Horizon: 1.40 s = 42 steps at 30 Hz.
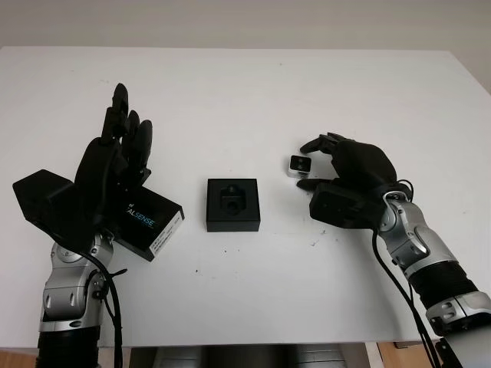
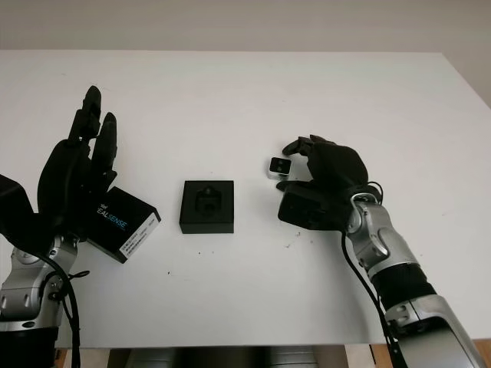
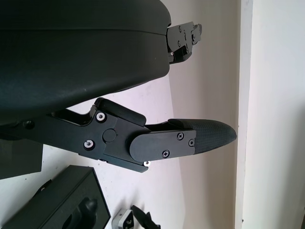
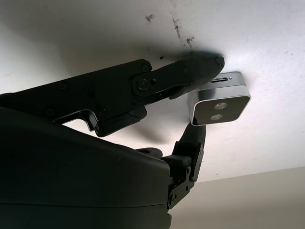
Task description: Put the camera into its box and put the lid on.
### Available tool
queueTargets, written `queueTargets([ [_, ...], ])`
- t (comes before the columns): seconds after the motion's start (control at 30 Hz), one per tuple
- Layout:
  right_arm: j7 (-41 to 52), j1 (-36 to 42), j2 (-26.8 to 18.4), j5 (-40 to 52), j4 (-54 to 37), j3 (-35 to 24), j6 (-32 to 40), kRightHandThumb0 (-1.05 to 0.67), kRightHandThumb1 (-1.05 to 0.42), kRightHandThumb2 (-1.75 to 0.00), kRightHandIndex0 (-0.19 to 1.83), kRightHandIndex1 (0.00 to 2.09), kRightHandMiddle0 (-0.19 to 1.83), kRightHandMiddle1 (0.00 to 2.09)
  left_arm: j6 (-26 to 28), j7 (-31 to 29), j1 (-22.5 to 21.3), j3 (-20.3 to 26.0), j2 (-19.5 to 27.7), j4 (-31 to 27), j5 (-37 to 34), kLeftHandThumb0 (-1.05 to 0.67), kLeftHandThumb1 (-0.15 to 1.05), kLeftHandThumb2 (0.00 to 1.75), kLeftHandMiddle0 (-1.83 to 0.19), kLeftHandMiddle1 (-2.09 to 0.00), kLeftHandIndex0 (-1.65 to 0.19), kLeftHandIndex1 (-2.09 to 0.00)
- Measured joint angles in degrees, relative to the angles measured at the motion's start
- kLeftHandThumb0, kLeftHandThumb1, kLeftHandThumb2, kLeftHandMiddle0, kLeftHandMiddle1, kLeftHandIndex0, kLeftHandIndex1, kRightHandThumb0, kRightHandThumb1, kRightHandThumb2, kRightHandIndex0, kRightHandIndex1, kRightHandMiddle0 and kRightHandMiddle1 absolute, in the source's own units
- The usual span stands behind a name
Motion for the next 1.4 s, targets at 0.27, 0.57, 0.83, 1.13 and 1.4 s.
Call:
queueTargets([
  [0.27,-1.06,-0.3,0.0,1.4,2.79,0.05,-4.72,-0.63,-0.94,-0.05,0.31,0.07,0.27,0.96,-0.02,0.05,0.06,0.0,0.0,0.0,0.2,-0.74,1.05,0.49,0.19,0.0,0.19,0.0],
  [0.57,-4.25,-0.85,0.13,1.7,6.26,0.04,-8.63,-0.59,-0.92,-0.05,0.38,0.09,0.38,0.99,-0.05,0.02,0.13,-0.02,0.0,-0.02,0.38,-0.73,1.05,0.5,0.19,0.0,0.19,0.0],
  [0.83,-7.65,-1.57,1.13,3.3,9.81,-0.09,-12.49,-0.39,-0.95,-0.06,0.5,0.12,0.44,1.31,0.02,0.59,0.15,-0.02,0.0,-0.31,0.51,-0.74,1.05,0.47,0.19,0.0,0.19,0.0],
  [1.13,-7.08,-2.43,0.81,2.66,10.18,0.02,-13.06,-0.37,-0.96,-0.05,0.51,0.11,0.41,1.33,0.03,0.4,0.18,-0.03,0.01,-0.47,0.53,-0.73,1.05,0.48,0.19,0.0,0.19,0.0],
  [1.4,-6.57,-2.4,0.89,5.02,11.14,-0.39,-15.22,-0.4,-0.96,-0.06,0.51,0.1,0.41,1.32,-0.06,-0.11,0.2,-0.02,0.01,-0.48,0.44,-0.74,1.05,0.47,0.19,0.0,0.19,0.0],
])
